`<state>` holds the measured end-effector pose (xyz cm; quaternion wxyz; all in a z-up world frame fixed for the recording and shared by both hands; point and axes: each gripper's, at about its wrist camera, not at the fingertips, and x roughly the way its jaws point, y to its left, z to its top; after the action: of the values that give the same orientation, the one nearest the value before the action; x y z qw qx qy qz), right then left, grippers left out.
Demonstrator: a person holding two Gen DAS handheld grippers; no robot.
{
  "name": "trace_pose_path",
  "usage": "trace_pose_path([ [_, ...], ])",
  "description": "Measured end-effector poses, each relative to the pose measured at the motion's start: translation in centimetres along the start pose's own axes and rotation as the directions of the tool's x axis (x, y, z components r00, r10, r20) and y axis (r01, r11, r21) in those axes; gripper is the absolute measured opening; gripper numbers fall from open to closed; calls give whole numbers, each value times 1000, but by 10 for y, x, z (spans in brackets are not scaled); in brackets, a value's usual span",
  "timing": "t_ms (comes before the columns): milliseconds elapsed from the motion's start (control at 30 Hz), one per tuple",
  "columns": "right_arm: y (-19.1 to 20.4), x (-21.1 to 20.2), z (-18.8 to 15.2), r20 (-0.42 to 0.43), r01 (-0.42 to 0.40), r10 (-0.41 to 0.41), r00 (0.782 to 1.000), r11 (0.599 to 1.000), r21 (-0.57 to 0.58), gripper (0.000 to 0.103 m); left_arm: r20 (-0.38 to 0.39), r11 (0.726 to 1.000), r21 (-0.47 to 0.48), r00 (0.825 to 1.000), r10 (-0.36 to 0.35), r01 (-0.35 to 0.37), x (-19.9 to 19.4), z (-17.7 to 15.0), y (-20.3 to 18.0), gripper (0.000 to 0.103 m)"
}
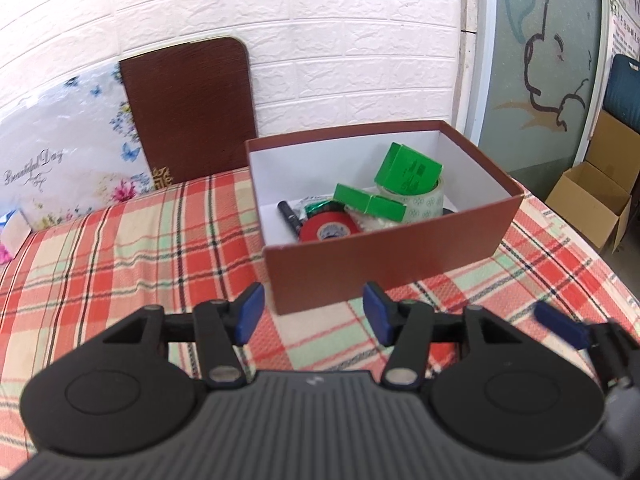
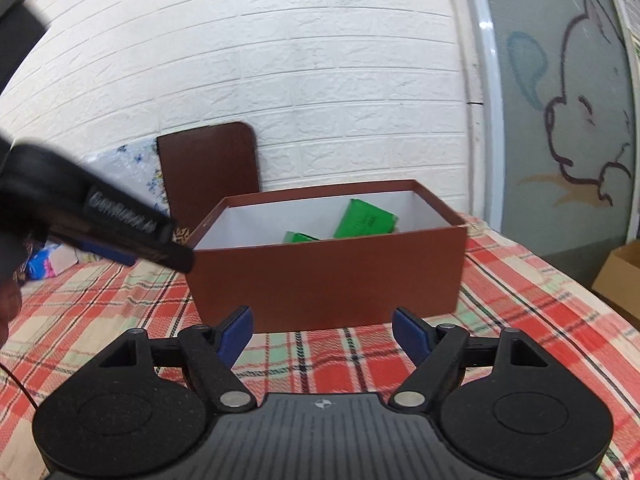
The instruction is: Organize objects
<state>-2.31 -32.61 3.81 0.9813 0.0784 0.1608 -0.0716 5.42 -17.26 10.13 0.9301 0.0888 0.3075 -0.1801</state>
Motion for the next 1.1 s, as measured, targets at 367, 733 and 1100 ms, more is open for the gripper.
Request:
trace_pose_path([
  [367, 5, -54, 22, 117, -39, 21, 993, 987, 158, 97, 26, 996, -24, 996, 82, -82, -30, -37, 20, 92],
  [733, 36, -68, 27, 112, -93, 79, 991, 987, 128, 101, 25, 989, -26, 989, 144, -143, -44, -55, 35, 103],
  [1100, 38, -57, 25, 75, -103, 94, 993, 987, 120, 101, 6, 981, -32, 981, 192, -192, -41, -63, 40, 103],
])
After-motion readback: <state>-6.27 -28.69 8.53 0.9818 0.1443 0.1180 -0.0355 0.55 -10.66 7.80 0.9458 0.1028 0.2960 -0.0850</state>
